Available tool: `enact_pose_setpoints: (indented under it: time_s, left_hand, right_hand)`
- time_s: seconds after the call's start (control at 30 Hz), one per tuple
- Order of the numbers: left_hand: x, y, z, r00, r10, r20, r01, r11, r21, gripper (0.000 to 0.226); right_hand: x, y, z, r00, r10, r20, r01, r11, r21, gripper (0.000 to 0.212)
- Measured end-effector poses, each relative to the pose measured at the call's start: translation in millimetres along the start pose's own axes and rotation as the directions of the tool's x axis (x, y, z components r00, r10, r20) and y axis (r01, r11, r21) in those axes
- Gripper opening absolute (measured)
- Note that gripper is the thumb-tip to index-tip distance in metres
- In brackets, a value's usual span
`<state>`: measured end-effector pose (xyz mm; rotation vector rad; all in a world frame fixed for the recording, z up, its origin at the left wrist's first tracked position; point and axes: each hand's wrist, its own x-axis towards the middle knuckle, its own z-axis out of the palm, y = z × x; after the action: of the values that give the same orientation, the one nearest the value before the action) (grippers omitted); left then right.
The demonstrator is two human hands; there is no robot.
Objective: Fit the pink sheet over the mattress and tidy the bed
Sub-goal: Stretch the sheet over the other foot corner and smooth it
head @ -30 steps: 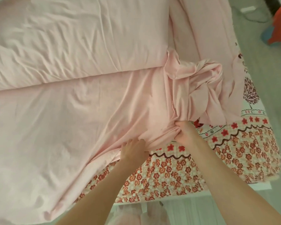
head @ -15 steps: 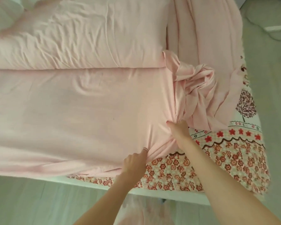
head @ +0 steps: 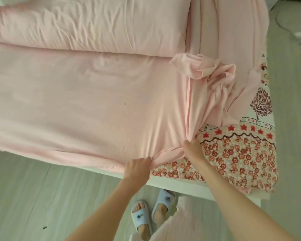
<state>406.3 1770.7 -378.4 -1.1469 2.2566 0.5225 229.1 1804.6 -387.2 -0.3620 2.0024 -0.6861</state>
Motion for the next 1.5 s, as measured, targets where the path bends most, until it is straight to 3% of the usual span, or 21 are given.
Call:
enact_pose_setpoints:
  time_s: [0.17, 0.37, 0.5, 0.57, 0.7, 0.87, 1.0, 1.07, 1.17, 1.27, 1.33, 1.4, 1.47, 1.5]
  left_hand:
    - [-29, -7, 32, 0.99, 0.104, 0.093, -0.11, 0.992, 0.055, 0.037]
    - [-42, -17, 55, 0.945, 0.137, 0.297, -0.152, 0.988, 0.028, 0.032]
    - [-44, -21, 69, 0.842, 0.148, 0.518, -0.172, 0.985, -0.003, 0.044]
    - [-39, -21, 68, 0.808, 0.137, 0.573, -0.16, 0.987, -0.01, 0.048]
    - [-20, -14, 44, 0.872, 0.133, 0.47, -0.09, 0.989, -0.113, 0.043]
    - [16, 23, 1, 0.995, 0.081, 0.059, -0.053, 0.923, -0.381, 0.035]
    - [56, 64, -36, 0.989, -0.09, -0.118, 0.001, 0.797, -0.604, 0.049]
    - [84, 87, -55, 0.969, -0.171, -0.177, 0.025, 0.783, -0.621, 0.063]
    - [122, 113, -79, 0.942, -0.197, -0.271, 0.013, 0.83, -0.558, 0.077]
    - [161, 135, -97, 0.93, -0.213, -0.301, 0.023, 0.847, -0.53, 0.096]
    - [180, 143, -101, 0.948, -0.204, -0.242, 0.063, 0.871, -0.487, 0.11]
    - [196, 149, -99, 0.973, -0.214, -0.091, 0.128, 0.821, -0.557, 0.112]
    - [201, 155, -93, 0.972, -0.232, 0.027, 0.199, 0.76, -0.619, 0.081]
    - [200, 159, -90, 0.972, -0.233, 0.013, 0.196, 0.787, -0.585, 0.055]
  right_hand:
    - [-37, 68, 3, 0.983, 0.183, -0.005, -0.183, 0.982, -0.045, 0.043]
    - [-52, 82, 12, 0.977, 0.21, 0.048, -0.213, 0.975, 0.067, 0.039]
    - [-69, 106, 7, 0.952, 0.287, 0.103, -0.262, 0.943, -0.207, 0.036]
    - [-76, 116, -1, 0.917, 0.376, 0.131, -0.334, 0.905, -0.262, 0.035]
    - [-60, 105, -26, 0.933, 0.335, 0.129, -0.302, 0.926, -0.226, 0.035]
    - [-17, 67, -64, 0.988, 0.152, 0.029, -0.145, 0.974, -0.173, 0.042]
    - [31, 49, -101, 0.993, 0.055, -0.104, -0.067, 0.991, -0.112, 0.031]
    - [63, 42, -122, 0.984, 0.041, -0.173, -0.049, 0.998, -0.047, 0.027]
    - [104, 32, -149, 0.953, -0.029, -0.303, 0.009, 0.998, -0.067, 0.052]
    - [133, 24, -168, 0.945, -0.14, -0.297, 0.04, 0.947, -0.319, 0.075]
    - [143, 21, -170, 0.944, -0.254, -0.21, 0.129, 0.871, -0.474, 0.06]
    - [147, 23, -166, 0.947, -0.312, -0.082, 0.232, 0.834, -0.502, 0.03]
    - [145, 24, -165, 0.96, -0.28, 0.014, 0.259, 0.867, -0.425, 0.027]
    - [143, 22, -168, 0.971, -0.237, 0.04, 0.235, 0.901, -0.365, 0.027]
